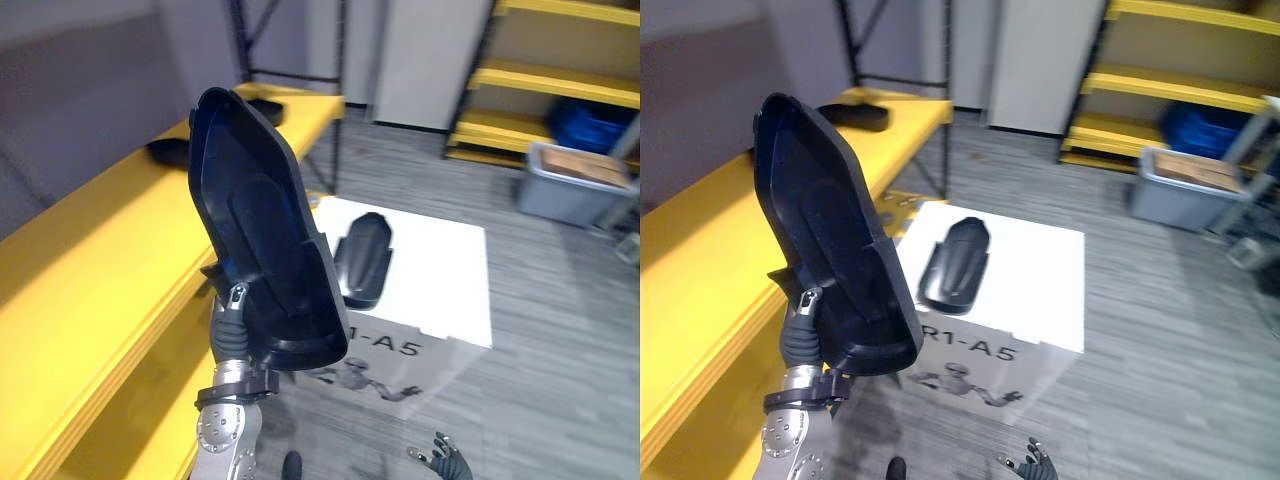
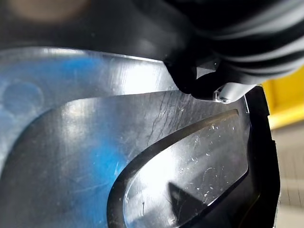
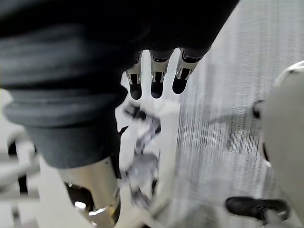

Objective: Walk over and take plastic housings, then place them on the shelf

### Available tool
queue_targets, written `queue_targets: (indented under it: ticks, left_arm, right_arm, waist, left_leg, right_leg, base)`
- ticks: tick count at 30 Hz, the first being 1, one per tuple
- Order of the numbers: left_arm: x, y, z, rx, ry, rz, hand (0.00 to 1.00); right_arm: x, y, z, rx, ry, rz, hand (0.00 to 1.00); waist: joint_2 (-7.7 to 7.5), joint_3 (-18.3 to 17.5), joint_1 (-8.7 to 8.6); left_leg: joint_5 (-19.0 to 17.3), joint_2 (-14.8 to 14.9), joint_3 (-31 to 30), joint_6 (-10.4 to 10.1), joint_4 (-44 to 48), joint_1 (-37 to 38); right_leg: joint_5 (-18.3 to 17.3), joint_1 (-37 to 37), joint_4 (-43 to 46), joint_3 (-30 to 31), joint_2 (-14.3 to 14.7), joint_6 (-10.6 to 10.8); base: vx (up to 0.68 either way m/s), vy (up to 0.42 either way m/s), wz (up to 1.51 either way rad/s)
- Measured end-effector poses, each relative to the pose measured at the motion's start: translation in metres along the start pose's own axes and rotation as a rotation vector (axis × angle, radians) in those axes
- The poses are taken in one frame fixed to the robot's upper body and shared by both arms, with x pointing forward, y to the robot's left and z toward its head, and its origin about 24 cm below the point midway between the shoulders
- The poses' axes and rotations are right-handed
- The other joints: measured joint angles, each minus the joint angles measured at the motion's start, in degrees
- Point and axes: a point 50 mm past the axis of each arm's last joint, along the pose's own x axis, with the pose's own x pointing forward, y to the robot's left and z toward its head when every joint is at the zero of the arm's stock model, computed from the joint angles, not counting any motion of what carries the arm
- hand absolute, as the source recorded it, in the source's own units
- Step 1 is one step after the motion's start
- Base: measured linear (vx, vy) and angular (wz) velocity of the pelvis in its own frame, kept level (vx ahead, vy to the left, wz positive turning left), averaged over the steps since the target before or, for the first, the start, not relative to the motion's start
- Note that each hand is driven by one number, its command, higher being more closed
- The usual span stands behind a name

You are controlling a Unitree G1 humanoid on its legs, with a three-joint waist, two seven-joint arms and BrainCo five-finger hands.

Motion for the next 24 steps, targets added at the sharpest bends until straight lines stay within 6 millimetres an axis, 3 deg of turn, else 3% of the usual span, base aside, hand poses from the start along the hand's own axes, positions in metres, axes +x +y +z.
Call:
queue_targets:
  ticks: [2,3,8,9,11,12,14,16,18,19,22,24]
  left_arm:
    - [0.003,-0.002,0.0,-0.006,-0.005,0.0,1.0]
    - [0.005,-0.003,-0.001,-0.006,-0.01,-0.007,1.0]
    - [0.01,-0.005,-0.001,-0.019,-0.016,-0.026,1.0]
    - [0.009,-0.005,-0.004,-0.016,-0.001,-0.027,1.0]
    - [0.01,-0.009,-0.004,-0.009,0.001,-0.048,1.0]
    - [0.011,-0.014,-0.003,-0.002,-0.007,-0.075,1.0]
    - [0.017,-0.018,-0.001,0.024,-0.027,-0.104,1.0]
    - [0.026,-0.018,-0.003,0.043,-0.03,-0.104,1.0]
    - [0.027,-0.02,-0.007,0.048,-0.02,-0.102,1.0]
    - [0.027,-0.024,-0.01,0.043,-0.008,-0.111,1.0]
    - [0.025,-0.032,-0.012,0.02,0.0,-0.116,1.0]
    - [0.025,-0.033,-0.011,0.01,-0.003,-0.114,1.0]
  right_arm:
    - [0.005,-0.008,0.005,-0.022,0.002,-0.021,0.0]
    - [0.007,-0.019,0.012,-0.035,-0.01,-0.05,0.0]
    - [0.013,-0.013,0.021,-0.054,-0.021,-0.04,0.0]
    - [0.015,-0.011,0.025,-0.07,-0.027,-0.034,0.0]
    - [0.016,-0.009,0.026,-0.088,-0.024,-0.029,0.0]
    - [0.015,-0.01,0.024,-0.091,-0.015,-0.03,0.0]
    - [0.015,-0.007,0.022,-0.089,-0.012,-0.023,0.0]
    - [0.015,-0.002,0.022,-0.084,-0.012,-0.011,0.0]
    - [0.015,0.003,0.023,-0.091,-0.018,0.007,0.0]
    - [0.012,0.006,0.022,-0.082,-0.03,0.014,0.0]
    - [0.006,0.011,0.02,-0.084,-0.055,0.031,0.0]
    - [0.0,0.019,0.013,-0.062,-0.05,0.049,0.0]
  waist:
    - [0.51,0.74,0.2]
    - [1.76,0.76,-0.58]
    - [0.82,1.58,-0.27]
    - [0.59,2.15,-0.4]
    - [0.77,3.26,-1.49]
    - [1.17,3.81,-2.23]
    - [1.34,4.59,-2.44]
    - [1.41,5.18,-2.59]
    - [1.43,5.27,-3.12]
    - [1.55,5.34,-3.24]
    - [1.04,5.05,-3.06]
    - [-0.98,3.34,-2.08]
  left_leg:
    - [-1.43,1.68,9.78,0.57,6.74,-1.72]
    - [-1.21,2.81,15.22,1.06,7.81,-1.05]
    - [-1.7,-3.04,16.05,2.1,4.14,-0.14]
    - [-2.23,-4.16,14.66,2.89,4.82,0.09]
    - [-3.11,-5.8,11.17,4.03,5.98,1.79]
    - [-3.69,-6.32,8.52,4.53,5.64,3.28]
    - [-3.86,-6.59,5.14,4.33,4.73,4.65]
    - [-3.8,-7.44,1.31,4.23,3.67,6.77]
    - [-4.27,-8.52,-1.11,4.43,3.99,7.47]
    - [-5.04,-9.21,-3.07,4.46,4.5,8.01]
    - [-7.41,-9.9,-5.28,3.84,6.63,8.75]
    - [-11.43,-10.1,-4.06,2.76,9.69,8.89]
  right_leg:
    - [-0.41,1.25,0.77,-3.76,-1.41,0.73]
    - [-1.64,3.35,2.67,-7.09,-2.3,2.59]
    - [-1.48,6.14,2.63,-12.54,-6.63,2.48]
    - [-1.27,6.26,6.86,-13.13,-8.79,2.51]
    - [0.62,5.49,18.16,-11.3,-12.81,-0.39]
    - [1.69,2.44,26.37,-4.7,-13.78,-4.49]
    - [-2.41,-2.4,31.75,5.89,-10.39,-3.45]
    - [-7.07,-8.34,30.88,17.4,-3.8,-1.5]
    - [-7.93,-11.28,27.66,22.39,-0.96,-0.39]
    - [-8.34,-14.02,24.95,27.71,1.46,0.32]
    - [-8.22,-15.38,19.72,32.99,3.3,0.79]
    - [-4.86,-13.7,12.87,31.01,1.85,-0.57]
  base:
    - [0.12,0.079,1.48]
    - [0.17,0.093,1.25]
    - [0.14,0.16,0.97]
    - [0.12,0.161,0.75]
    - [0.12,0.162,0.95]
    - [0.14,0.138,0.94]
    - [0.16,0.095,0.95]
    - [0.16,0.039,0.93]
    - [0.14,-0.005,0.81]
    - [0.13,-0.041,0.84]
    - [0.18,-0.104,0.77]
    - [0.28,-0.193,0.37]
